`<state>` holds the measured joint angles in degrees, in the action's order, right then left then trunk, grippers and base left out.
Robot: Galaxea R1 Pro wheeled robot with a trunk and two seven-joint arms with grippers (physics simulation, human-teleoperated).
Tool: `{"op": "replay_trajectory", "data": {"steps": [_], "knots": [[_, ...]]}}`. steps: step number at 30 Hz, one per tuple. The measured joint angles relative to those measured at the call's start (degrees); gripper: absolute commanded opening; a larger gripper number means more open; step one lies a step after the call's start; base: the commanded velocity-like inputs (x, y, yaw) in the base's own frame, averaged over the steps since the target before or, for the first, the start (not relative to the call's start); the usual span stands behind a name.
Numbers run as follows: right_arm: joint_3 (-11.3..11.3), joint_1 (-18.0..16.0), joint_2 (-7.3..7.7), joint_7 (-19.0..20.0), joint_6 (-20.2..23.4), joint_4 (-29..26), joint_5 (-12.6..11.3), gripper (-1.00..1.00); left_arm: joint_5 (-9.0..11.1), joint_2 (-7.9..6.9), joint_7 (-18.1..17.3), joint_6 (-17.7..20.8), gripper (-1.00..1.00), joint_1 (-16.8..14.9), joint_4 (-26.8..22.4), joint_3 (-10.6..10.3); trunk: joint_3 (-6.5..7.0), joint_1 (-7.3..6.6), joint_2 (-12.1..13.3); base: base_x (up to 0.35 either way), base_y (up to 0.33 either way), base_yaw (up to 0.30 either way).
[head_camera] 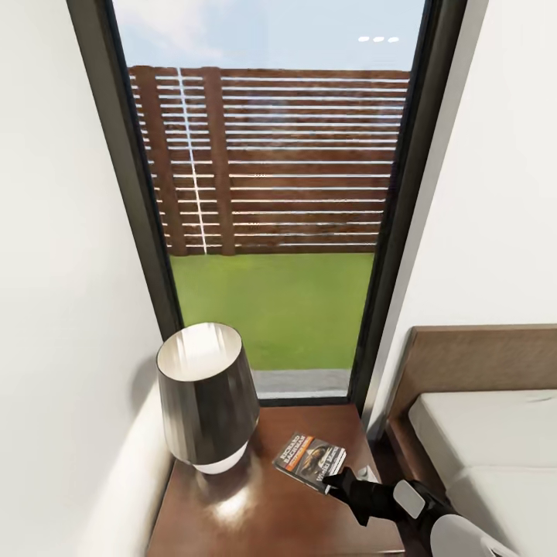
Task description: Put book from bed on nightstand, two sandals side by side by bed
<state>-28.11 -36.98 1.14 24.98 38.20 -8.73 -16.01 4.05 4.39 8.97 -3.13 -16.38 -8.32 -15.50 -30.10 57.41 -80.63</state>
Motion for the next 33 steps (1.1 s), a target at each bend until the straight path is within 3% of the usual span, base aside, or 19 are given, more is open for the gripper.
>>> {"op": "replay_trajectory", "data": {"steps": [33], "knots": [[0.1,-0.1,-0.01,0.0,0.0,-0.3,0.1,-1.0,-0.1,0.0,0.1,0.1,1.0,0.0,-0.1,0.0,-5.93,7.25,-13.2,0.0,0.0,0.0]]}}
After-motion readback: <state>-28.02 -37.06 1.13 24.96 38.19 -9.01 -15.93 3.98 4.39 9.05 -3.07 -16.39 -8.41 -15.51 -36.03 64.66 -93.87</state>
